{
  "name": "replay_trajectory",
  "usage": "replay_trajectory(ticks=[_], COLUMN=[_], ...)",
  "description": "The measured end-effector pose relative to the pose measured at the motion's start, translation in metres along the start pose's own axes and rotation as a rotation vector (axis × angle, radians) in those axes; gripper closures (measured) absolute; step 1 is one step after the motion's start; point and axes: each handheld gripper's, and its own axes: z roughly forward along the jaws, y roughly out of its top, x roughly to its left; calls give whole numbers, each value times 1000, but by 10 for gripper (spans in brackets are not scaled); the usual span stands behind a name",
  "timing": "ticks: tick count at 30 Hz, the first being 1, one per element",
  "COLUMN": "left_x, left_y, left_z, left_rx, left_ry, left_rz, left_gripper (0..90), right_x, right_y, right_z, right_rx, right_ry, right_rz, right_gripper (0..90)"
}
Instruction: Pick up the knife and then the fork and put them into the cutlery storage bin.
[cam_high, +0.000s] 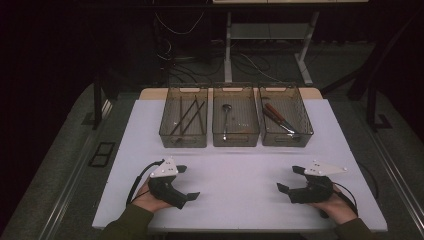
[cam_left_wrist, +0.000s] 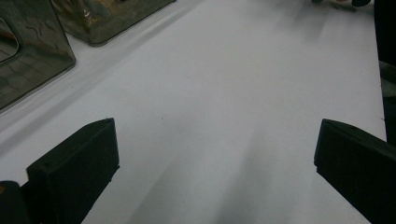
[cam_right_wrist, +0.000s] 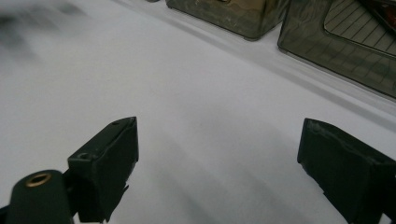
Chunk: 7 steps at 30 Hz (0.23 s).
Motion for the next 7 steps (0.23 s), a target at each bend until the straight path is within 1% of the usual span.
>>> replay_trajectory(ticks=[7], left_x=[0], left_y=[0], left_z=[0], left_rx=[1], left_ry=[-1], left_rz=[0], left_gripper=[0], right_x=[0], right_y=[1], right_z=[-1], right_rx=[-9], right_ry=[2], right_rz=[4], right_gripper=[126])
